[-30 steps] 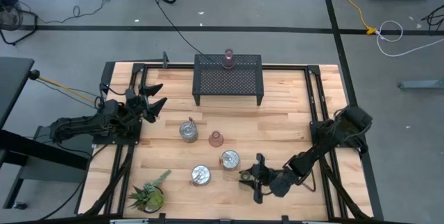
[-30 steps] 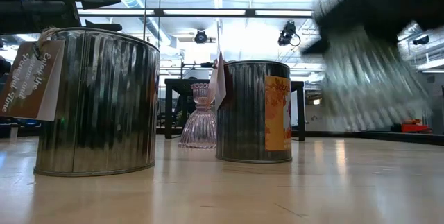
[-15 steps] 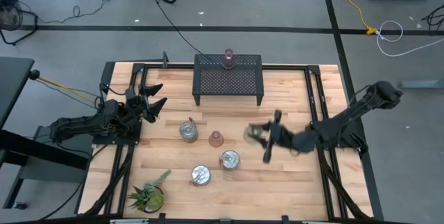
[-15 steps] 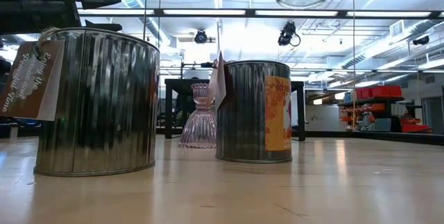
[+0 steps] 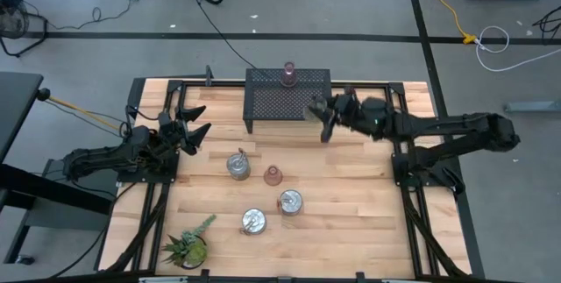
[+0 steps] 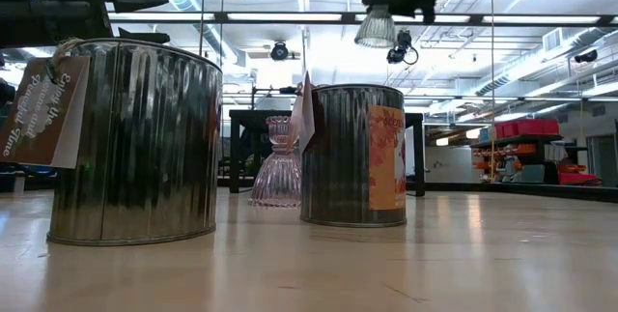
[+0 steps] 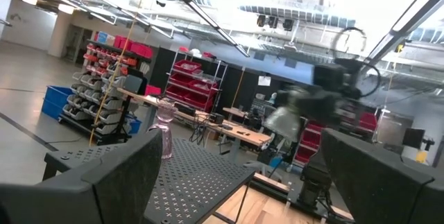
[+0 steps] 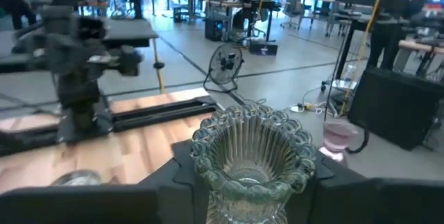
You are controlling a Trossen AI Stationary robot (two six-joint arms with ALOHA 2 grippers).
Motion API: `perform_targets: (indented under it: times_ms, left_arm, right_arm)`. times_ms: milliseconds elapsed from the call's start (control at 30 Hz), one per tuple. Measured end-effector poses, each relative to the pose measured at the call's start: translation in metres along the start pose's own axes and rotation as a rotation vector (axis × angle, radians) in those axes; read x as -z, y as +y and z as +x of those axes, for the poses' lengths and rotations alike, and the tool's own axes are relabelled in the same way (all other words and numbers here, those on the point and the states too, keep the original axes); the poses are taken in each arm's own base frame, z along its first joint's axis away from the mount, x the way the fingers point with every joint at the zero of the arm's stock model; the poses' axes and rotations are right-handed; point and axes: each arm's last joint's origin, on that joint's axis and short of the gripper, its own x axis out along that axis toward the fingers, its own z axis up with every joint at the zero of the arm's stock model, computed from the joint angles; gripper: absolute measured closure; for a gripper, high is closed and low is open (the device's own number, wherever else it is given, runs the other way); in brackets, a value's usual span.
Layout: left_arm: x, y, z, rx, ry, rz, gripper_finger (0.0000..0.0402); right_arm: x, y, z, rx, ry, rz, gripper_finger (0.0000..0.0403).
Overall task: Pick & Place candle stick holders
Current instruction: Align the green candle holder with the red candle holder on the shelf
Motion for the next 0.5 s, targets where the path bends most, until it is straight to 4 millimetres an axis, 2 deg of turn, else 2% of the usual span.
perform_targets:
  times_ms: [233, 500]
  left_arm:
    - [0.000, 0.000, 0.000, -0.002, -0.001, 0.001, 0.0012]
    - [0.000, 0.000, 0.000, -0.003, -0.001, 0.001, 0.0012]
  right_arm:
    - [0.014, -0.045, 0.031, 0.027, 0.006, 0.087, 0.0283]
    - [0.040, -0.080, 0.065, 0.100, 0.056, 0.140, 0.0283]
